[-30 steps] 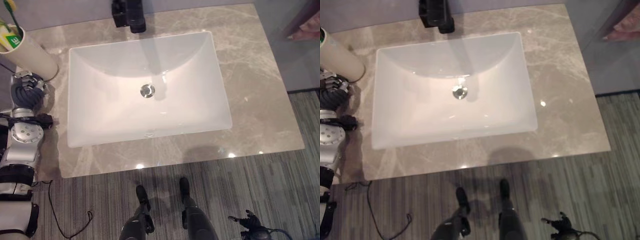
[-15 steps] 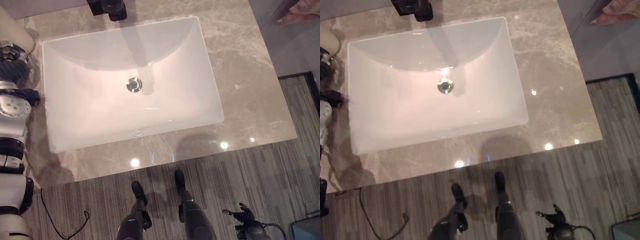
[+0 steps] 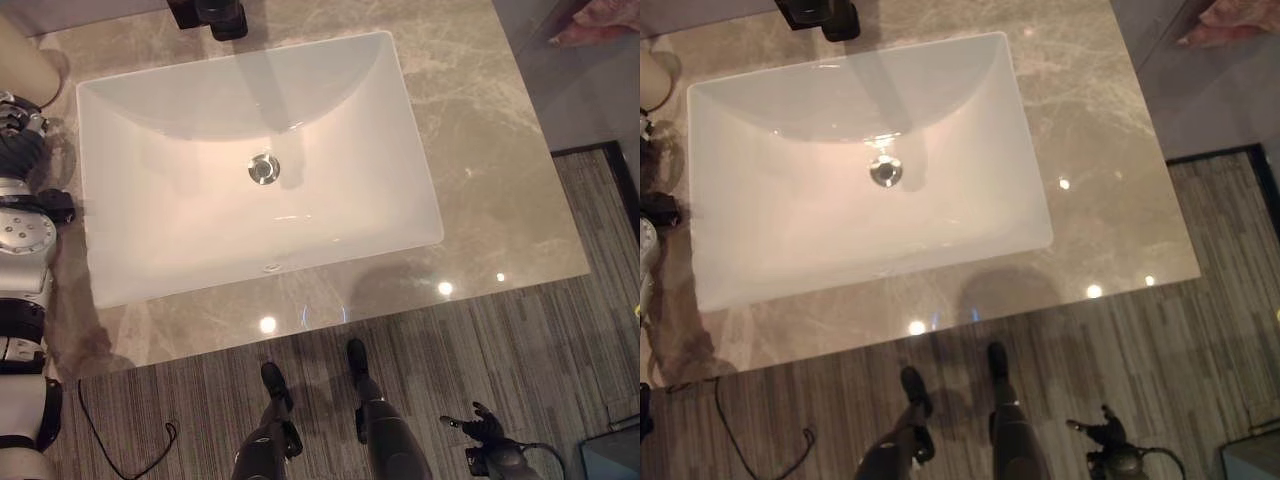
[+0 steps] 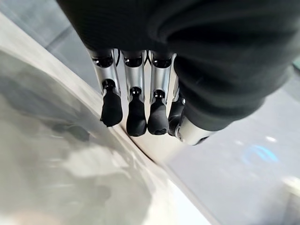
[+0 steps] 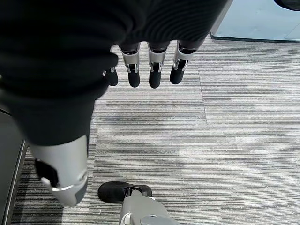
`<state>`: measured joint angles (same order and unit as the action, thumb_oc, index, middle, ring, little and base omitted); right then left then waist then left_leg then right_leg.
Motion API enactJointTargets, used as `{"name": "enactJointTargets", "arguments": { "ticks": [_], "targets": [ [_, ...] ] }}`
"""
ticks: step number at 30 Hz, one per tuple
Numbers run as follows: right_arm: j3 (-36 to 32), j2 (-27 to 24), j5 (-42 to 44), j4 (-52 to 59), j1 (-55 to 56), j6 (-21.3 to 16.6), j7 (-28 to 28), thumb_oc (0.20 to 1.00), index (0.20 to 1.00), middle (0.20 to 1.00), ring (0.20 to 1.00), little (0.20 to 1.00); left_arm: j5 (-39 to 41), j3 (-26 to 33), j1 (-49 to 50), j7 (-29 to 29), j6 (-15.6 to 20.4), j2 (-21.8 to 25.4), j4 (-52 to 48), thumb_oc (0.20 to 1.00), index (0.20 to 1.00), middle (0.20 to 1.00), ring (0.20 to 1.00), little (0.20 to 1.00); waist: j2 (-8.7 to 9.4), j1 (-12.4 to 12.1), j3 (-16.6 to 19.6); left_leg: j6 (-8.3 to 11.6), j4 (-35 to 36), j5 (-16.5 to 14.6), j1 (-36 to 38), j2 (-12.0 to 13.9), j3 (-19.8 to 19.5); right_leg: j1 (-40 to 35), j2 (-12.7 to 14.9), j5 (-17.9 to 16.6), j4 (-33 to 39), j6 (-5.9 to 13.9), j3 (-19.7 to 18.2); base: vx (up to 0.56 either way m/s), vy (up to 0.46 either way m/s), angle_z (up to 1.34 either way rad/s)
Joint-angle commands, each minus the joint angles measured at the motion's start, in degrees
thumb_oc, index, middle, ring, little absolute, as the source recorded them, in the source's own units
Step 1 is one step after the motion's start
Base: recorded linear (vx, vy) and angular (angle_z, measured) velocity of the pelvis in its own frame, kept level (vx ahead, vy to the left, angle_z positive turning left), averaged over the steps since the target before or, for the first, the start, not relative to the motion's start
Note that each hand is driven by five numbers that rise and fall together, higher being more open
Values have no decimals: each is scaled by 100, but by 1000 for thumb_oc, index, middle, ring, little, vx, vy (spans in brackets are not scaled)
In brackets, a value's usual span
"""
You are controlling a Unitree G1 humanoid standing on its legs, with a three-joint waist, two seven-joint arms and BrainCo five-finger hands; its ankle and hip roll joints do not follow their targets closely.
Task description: Put brush and paste in cup on sink, flatten towel.
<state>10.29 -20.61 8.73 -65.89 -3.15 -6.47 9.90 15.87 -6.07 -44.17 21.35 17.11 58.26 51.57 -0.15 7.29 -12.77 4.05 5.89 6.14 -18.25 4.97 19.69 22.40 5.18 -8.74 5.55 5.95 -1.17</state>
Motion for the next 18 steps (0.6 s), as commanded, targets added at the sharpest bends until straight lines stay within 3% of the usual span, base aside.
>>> {"name": "enactJointTargets", "arguments": {
  "ticks": [1, 8, 18],
  "targets": [
    [19, -283, 53, -79, -112, -31, 88, 1000, 1000, 1000, 1000, 1000, -147, -468, -663, 12, -275, 409, 1054, 200, 200, 200, 200, 200, -68, 31, -127, 391, -89, -53, 154, 73, -166, -42, 465, -264, -55, 558, 371, 0, 0, 0],
    [158, -284, 121, -73, -80, -27, 95, 1000, 1000, 1000, 1000, 1000, -60, -1282, -1990, -77, -409, 715, 1815, 200, 200, 200, 200, 200, -10, 109, -178, 383, -89, -39, -75, 51, -207, 135, 476, -357, -55, 624, 362, 15, 35, 1],
    [120, -246, 201, -221, 282, -12, -26, 1000, 1000, 1000, 1000, 1000, -86, -1996, -2895, -87, -389, 575, 1954, 200, 200, 200, 200, 200, 75, 233, -123, 361, -89, -11, -446, 22, -293, 440, 527, -488, -55, 702, 391, 16, 46, 1]
  ]
}}
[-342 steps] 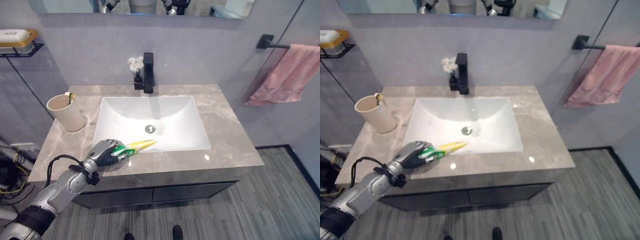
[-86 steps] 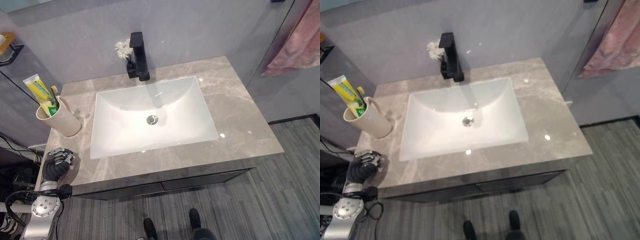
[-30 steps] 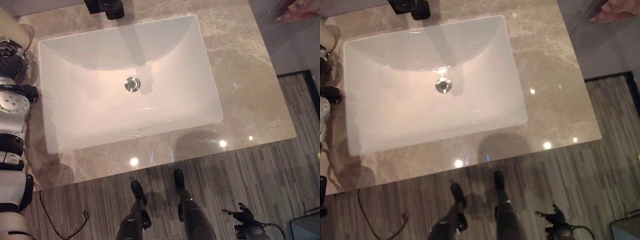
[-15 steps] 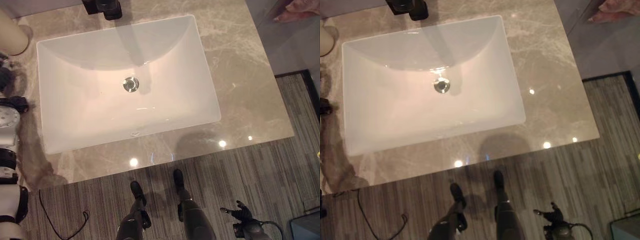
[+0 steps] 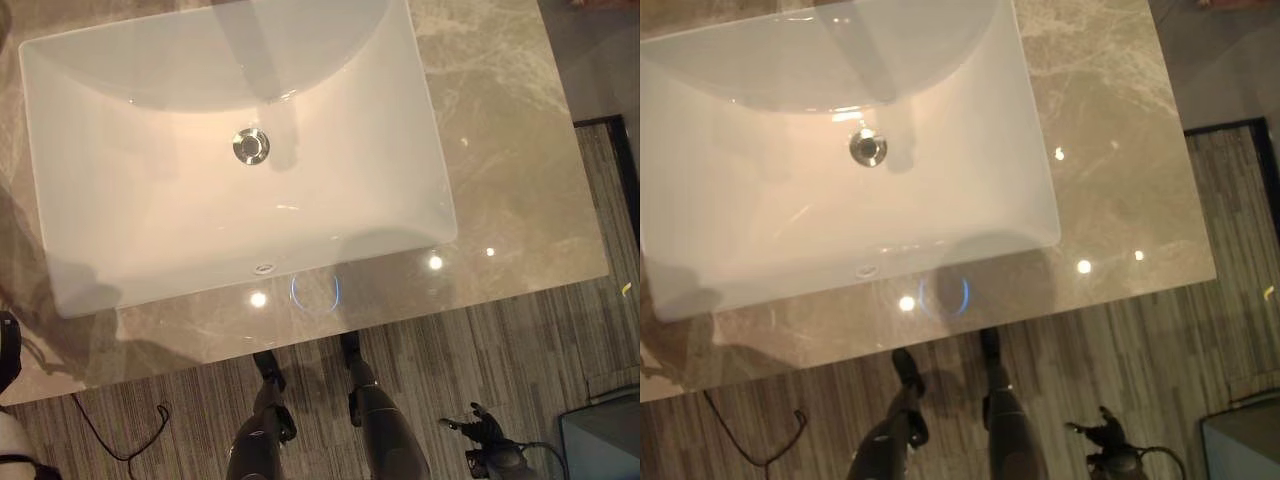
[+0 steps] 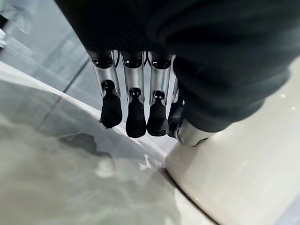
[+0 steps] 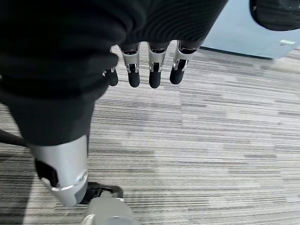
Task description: Put brush and paste in cup on sink, flatten towel.
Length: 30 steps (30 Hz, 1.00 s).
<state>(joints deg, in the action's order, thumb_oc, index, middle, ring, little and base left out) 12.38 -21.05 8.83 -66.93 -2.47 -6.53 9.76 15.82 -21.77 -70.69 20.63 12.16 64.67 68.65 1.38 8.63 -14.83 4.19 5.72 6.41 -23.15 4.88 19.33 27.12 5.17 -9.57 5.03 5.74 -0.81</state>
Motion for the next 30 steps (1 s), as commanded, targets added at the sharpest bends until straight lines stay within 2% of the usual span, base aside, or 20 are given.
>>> {"name": "enactJointTargets", "arguments": {
  "ticks": [1, 4, 5, 9, 16, 22, 30],
  "targets": [
    [-79, -190, 222, -38, 255, -16, -21, 1000, 1000, 1000, 1000, 1000, -105, -493, -311, -4, 105, -95, 256, 200, 200, 200, 200, 200, -66, 113, 95, 347, -72, -24, 3, 33, -268, 5, 529, -403, -3, 729, 352, 6, 41, 2],
    [-104, -172, 315, 24, 302, -56, -45, 1000, 1000, 1000, 1000, 1000, -137, -563, -401, 16, 113, -161, 268, 200, 200, 200, 200, 200, -44, 134, 113, 341, -72, -28, -52, 24, -272, 66, 529, -411, -3, 731, 342, -2, 11, 0],
    [-117, -169, 422, 116, 316, -108, -50, 1000, 1000, 1000, 1000, 1000, -409, -735, -464, 116, 177, -153, 102, 200, 200, 200, 200, 200, -33, 165, 102, 341, -72, -29, -79, 28, -256, 106, 525, -405, -3, 736, 338, -10, 33, 0],
    [-127, -222, 442, 274, 320, -175, -64, 1000, 1000, 1000, 1000, 1000, -671, -918, -408, 155, 282, -123, -266, 200, 200, 200, 200, 200, -9, 169, 80, 335, -72, -34, -138, 10, -249, 191, 514, -424, -3, 750, 266, -9, 30, 0],
    [-94, -274, 429, 319, 368, -222, -102, 1000, 1000, 1000, 1000, 1000, -1090, -1266, -735, 315, 289, -191, -372, 200, 200, 200, 200, 200, -14, 181, 80, 337, -72, -7, -200, 31, -273, 287, 475, -454, -3, 729, 211, 0, 0, 0],
    [-81, -328, 446, 367, 383, -228, -113, 1000, 1000, 1000, 1000, 1000, -1157, -1403, -868, 310, 296, -251, -416, 200, 200, 200, 200, 200, -24, 204, 99, 340, -72, 9, -229, 39, -273, 328, 462, -464, -3, 720, 196, 0, 0, 0],
    [15, -372, 497, 359, 372, -260, -168, 1000, 1000, 1000, 1000, 1000, -1534, -2209, -1748, 343, 255, -635, -373, 200, 200, 200, 200, 200, -49, 290, 131, 347, -72, 39, -331, 44, -312, 413, 465, -523, -3, 734, 209, 0, 0, 0]
  ]
}}
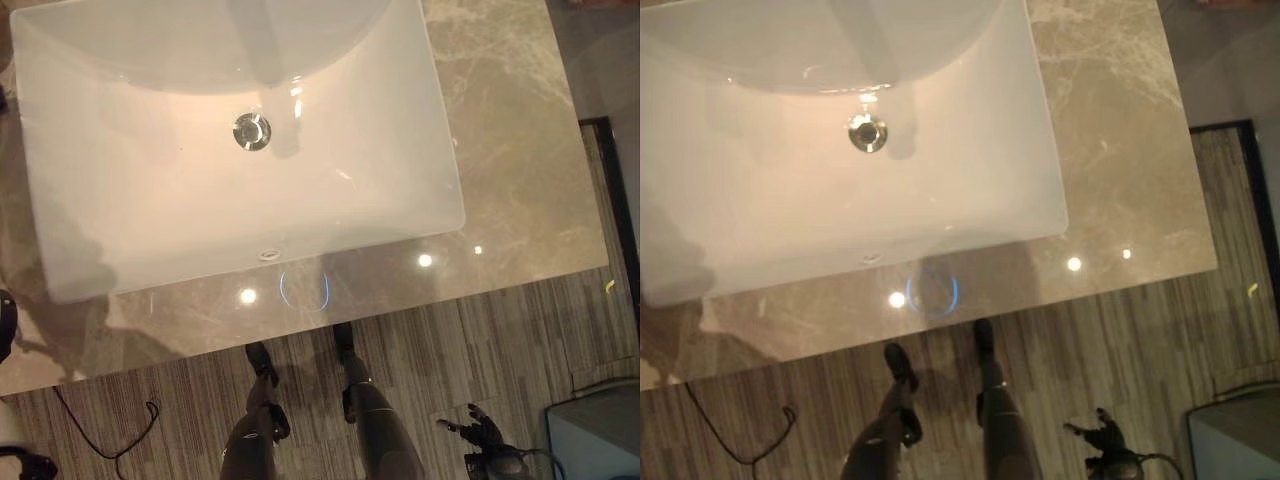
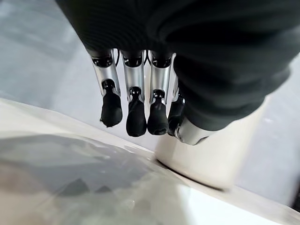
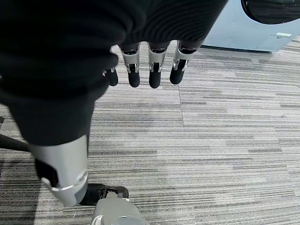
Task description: Put brush and paste in cup on sink, flatten towel.
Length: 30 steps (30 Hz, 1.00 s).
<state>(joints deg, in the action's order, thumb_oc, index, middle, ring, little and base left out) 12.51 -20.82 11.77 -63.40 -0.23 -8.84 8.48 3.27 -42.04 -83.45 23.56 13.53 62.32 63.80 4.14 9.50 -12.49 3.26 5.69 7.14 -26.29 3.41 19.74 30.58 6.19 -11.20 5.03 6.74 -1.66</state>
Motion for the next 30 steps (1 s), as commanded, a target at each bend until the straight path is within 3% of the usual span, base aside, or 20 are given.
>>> {"name": "enactJointTargets", "arguments": {
  "ticks": [1, 17, 23, 25, 26, 27, 29, 30],
  "targets": [
    [0, -392, 203, 5, 147, -28, -40, 1000, 1000, 1000, 1000, 1000, -279, -187, -478, 50, 118, -401, 114, 200, 200, 200, 200, 200, -324, 202, -103, 440, -69, -33, -18, 191, -353, 67, 364, -360, -3, 635, 295, 0, 0, 0],
    [33, -427, 213, -19, 197, -15, -43, 1000, 1000, 1000, 1000, 1000, -220, -158, -513, 20, 122, -752, 224, 200, 200, 200, 200, 200, -291, 288, -65, 453, -69, -5, 32, 266, -264, 112, 288, -397, -3, 600, 179, -8, -6, -3],
    [161, -338, 94, -241, 169, 23, -39, 1000, 1000, 1000, 1000, 1000, -716, -52, -389, 383, -155, -800, 471, 200, 200, 200, 200, 200, -305, 238, -29, 464, -69, 0, 167, 290, -272, -18, 257, -359, -3, 575, 202, -7, -27, -1],
    [204, -310, -27, -400, 168, 101, -20, 1000, 1000, 1000, 1000, 1000, -744, 235, -50, 480, -185, -760, 307, 200, 200, 200, 200, 200, -339, 161, 64, 465, -69, -35, 426, 300, -337, -298, 291, -281, -3, 546, 271, 54, -73, -11],
    [193, -280, -70, -496, 180, 130, -28, 1000, 1000, 1000, 1000, 1000, -787, 348, 97, 548, -203, -722, 44, 228, 228, 228, 228, 228, -350, 106, 94, 460, -69, -54, 543, 297, -371, -429, 303, -245, -3, 533, 306, 108, -116, -16],
    [170, -234, -185, -722, 150, 231, -20, 1000, 1000, 1000, 1000, 1000, -978, 513, 302, 729, -285, -624, -385, 1000, 1000, 1000, 1000, 1000, -390, -13, 170, 452, -69, -80, 768, 294, -456, -739, 326, -149, -3, 499, 415, 97, -109, -4],
    [224, -179, -434, -943, 16, 330, -23, 1000, 1000, 1000, 1000, 1000, -1224, 1037, 886, 983, -479, -408, -1039, 1000, 1000, 1000, 1000, 1000, -408, -224, 267, 438, -69, -125, 1134, 281, -554, -1189, 327, 13, -3, 455, 574, 61, -64, 23],
    [237, -198, -434, -945, 12, 330, -24, 1000, 1000, 1000, 1000, 1000, -1234, 1091, 940, 983, -490, -395, -1070, 1000, 1000, 1000, 1000, 1000, -422, -204, 274, 436, -69, -104, 1117, 277, -558, -1175, 330, -3, -3, 452, 576, 7, -8, 42]
  ]
}}
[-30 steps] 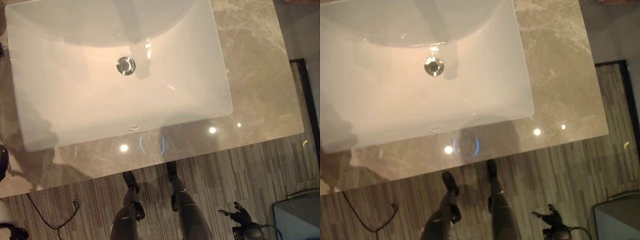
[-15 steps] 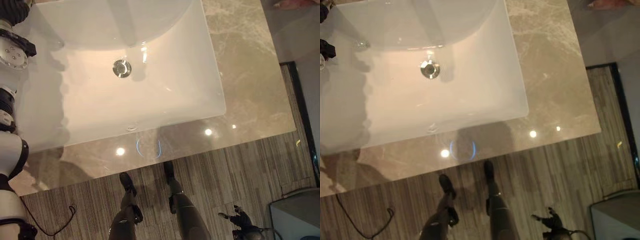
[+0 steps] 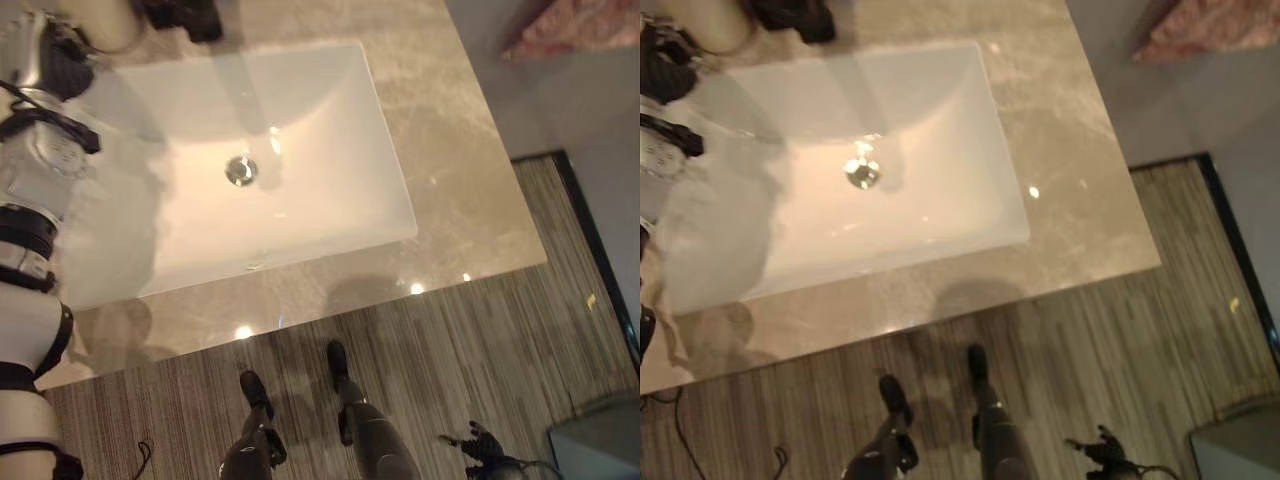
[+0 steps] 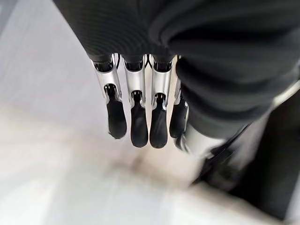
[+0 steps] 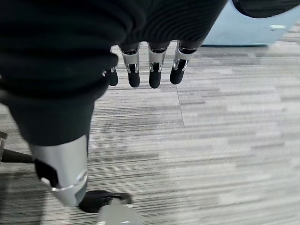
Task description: Put brush and paste in cup on sink, flatten towel.
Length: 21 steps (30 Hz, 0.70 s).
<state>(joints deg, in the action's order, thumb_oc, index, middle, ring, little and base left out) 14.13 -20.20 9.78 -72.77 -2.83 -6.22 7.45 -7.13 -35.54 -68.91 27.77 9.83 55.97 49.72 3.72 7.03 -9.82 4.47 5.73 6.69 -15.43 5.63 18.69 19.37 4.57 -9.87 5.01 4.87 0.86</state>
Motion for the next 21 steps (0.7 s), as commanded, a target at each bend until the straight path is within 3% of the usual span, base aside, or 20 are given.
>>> {"name": "enactJointTargets", "arguments": {
  "ticks": [1, 2, 3, 5, 6, 7, 8, 9, 10, 11, 12, 14, 16, 18, 19, 20, 21],
  "targets": [
    [75, -257, -306, -56, 232, 113, 70, 1000, 1000, 1000, 1000, 1000, -160, 744, -245, 618, -102, 376, -128, 1000, 1000, 1000, 1000, 1000, -395, -52, 40, 304, -73, -75, 149, 43, -491, -205, 495, -79, -1, 626, 382, 13, -8, 45],
    [-32, -162, -415, -70, 226, 150, 39, 1000, 1000, 1000, 1000, 1000, -134, 1542, 731, 703, 3, 649, -1065, 1000, 1000, 1000, 1000, 1000, -327, -241, 96, 273, -73, -143, 353, 29, -568, -465, 486, 52, -1, 608, 458, 10, -8, 35],
    [10, -220, -415, -67, 225, 151, 38, 1000, 1000, 1000, 1000, 1000, -162, 1737, 935, 695, -23, 658, -1164, 1000, 1000, 1000, 1000, 1000, -373, -193, 111, 270, -73, -118, 340, 25, -568, -453, 490, 33, -1, 604, 456, 28, -5, 21],
    [-146, -110, -555, 8, 289, 134, 6, 1000, 1000, 1000, 1000, 1000, -313, 2818, 2335, 688, 5, 872, -2039, 1000, 1000, 1000, 1000, 1000, -297, -412, 185, 257, -73, -193, 515, 5, -624, -692, 499, 124, -1, 587, 536, 10, -1, 21],
    [-104, -152, -557, 14, 287, 135, 7, 1000, 1000, 1000, 1000, 1000, -334, 2994, 2520, 676, -13, 863, -2124, 1000, 1000, 1000, 1000, 1000, -327, -366, 196, 254, -73, -167, 501, 0, -621, -678, 503, 103, -1, 583, 532, -11, -2, 36],
    [-142, -175, -629, 58, 349, 133, 6, 1000, 1000, 1000, 1000, 1000, -515, 3715, 3437, 699, -63, 881, -2449, 1000, 1000, 1000, 1000, 1000, -335, -391, 253, 260, -73, -188, 550, -10, -643, -774, 524, 116, -1, 577, 578, -22, 62, 45],
    [-456, -96, -767, 54, 501, 177, -73, 1000, 1000, 1000, 1000, 1000, -740, 5278, 5654, 464, -169, 520, -2835, 1000, 1000, 1000, 1000, 1000, -320, -620, 375, 219, -73, -302, 713, -84, -707, -1005, 590, 195, -1, 593, 692, -29, 98, 30],
    [-551, -112, -758, 20, 529, 196, -128, 1000, 1000, 1000, 1000, 1000, -633, 5681, 6320, 318, -191, 144, -2733, 1000, 1000, 1000, 1000, 1000, -328, -621, 407, 194, -73, -319, 747, -121, -718, -1058, 622, 201, -1, 600, 712, -42, 97, 6],
    [-506, -135, -756, 23, 522, 197, -131, 1000, 1000, 1000, 1000, 1000, -634, 5786, 6431, 302, -194, 114, -2785, 1000, 1000, 1000, 1000, 1000, -339, -570, 421, 188, -73, -288, 723, -126, -721, -1037, 626, 175, -1, 597, 713, -19, 110, -4],
    [-702, -111, -820, -78, 603, 266, -174, 1000, 1000, 1000, 1000, 1000, -470, 6045, 6987, 176, -275, -346, -2353, 1000, 1000, 1000, 1000, 1000, -335, -605, 487, 129, -73, -368, 828, -199, -728, -1134, 680, 187, -1, 627, 737, -13, 74, 16],
    [-689, -119, -820, -76, 601, 267, -175, 1000, 1000, 1000, 1000, 1000, -468, 6070, 7013, 173, -270, -355, -2360, 1000, 1000, 1000, 1000, 1000, -336, -590, 490, 123, -73, -342, 813, -204, -727, -1119, 685, 165, -1, 624, 734, 13, 119, 48],
    [-895, -87, -1021, -207, 785, 351, -224, 1000, 1000, 1000, 1000, 1000, -276, 6054, 7549, -127, -419, -925, -1620, 1000, 1000, 1000, 1000, 1000, -345, -565, 552, 38, -73, -399, 904, -332, -701, -1221, 792, 65, -1, 660, 735, -22, 148, 37],
    [-1060, -15, -990, -335, 878, 404, -218, 1000, 1000, 1000, 1000, 1000, -8, 5677, 7493, -360, -528, -1433, -198, 1000, 1000, 1000, 1000, 1000, -346, -506, 555, 8, -73, -441, 950, -402, -663, -1264, 888, -23, -1, 721, 749, -47, 130, 6],
    [-1132, 51, -899, -355, 891, 400, -230, 1000, 1000, 1000, 1000, 1000, -24, 5393, 7381, -437, -521, -1613, 310, 1000, 1000, 1000, 1000, 1000, -337, -458, 575, -10, -73, -431, 923, -451, -640, -1233, 946, -107, -1, 742, 745, -41, 76, 1],
    [-1278, 112, -684, -435, 879, 416, -204, 1000, 1000, 1000, 1000, 1000, 52, 5130, 7302, -576, -597, -1975, 1201, 1000, 1000, 1000, 1000, 1000, -323, -391, 561, -25, -73, -464, 953, -475, -575, -1215, 994, -178, -18, 778, 744, -138, 155, -10],
    [-1344, 177, -399, -423, 735, 419, -232, 1000, 1000, 1000, 1000, 1000, 278, 4754, 7039, -946, -697, -2427, 2331, 1000, 1000, 1000, 1000, 1000, -348, -351, 442, -61, -73, -444, 940, -469, -302, -917, 1112, -334, -383, 805, 982, -203, 174, -22],
    [-1257, 212, -369, -367, 621, 415, -218, 1000, 1000, 1000, 1000, 1000, 346, 4637, 6944, -1118, -798, -2622, 2749, 1000, 1000, 1000, 1000, 1000, -410, -392, 326, -58, -73, -417, 962, -369, -58, -825, 1263, -280, -624, 788, 1535, -188, 213, -54]
  ]
}}
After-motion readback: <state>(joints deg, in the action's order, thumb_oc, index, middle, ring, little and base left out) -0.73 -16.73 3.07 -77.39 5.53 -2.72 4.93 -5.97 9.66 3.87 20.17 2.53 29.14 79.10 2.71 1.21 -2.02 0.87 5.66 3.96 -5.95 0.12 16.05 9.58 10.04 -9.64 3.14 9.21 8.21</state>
